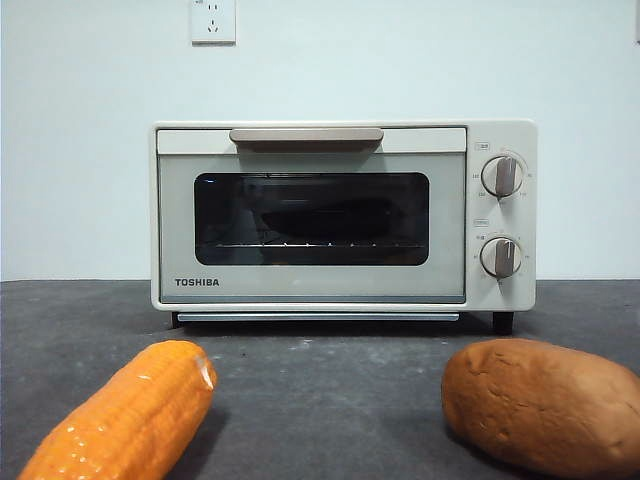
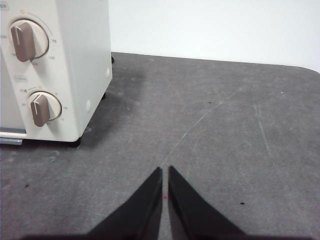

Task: Take the eggplant from the table,put the eggplant in the oven

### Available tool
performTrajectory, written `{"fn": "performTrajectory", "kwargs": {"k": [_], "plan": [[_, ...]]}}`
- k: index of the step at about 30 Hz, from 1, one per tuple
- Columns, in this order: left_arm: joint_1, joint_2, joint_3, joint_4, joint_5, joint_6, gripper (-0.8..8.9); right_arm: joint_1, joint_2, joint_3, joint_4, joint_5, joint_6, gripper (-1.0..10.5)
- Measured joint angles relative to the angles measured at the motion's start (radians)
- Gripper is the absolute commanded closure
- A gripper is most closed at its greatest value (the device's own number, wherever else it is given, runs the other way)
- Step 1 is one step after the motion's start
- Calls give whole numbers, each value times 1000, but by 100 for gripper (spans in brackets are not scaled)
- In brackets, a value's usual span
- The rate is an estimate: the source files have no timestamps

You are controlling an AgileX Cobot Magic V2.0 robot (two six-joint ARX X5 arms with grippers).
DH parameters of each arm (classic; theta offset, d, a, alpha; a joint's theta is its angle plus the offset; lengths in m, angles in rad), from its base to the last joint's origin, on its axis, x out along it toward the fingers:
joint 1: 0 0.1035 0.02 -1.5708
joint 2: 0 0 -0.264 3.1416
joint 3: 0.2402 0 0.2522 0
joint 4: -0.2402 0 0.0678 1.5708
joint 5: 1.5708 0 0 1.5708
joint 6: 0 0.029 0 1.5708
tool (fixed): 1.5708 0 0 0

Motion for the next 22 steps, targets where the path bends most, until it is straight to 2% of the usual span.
{"fn": "performTrajectory", "kwargs": {"k": [22], "plan": [[0,0,0,0,0,0,808,0,0,-23,1,0,0,942]]}}
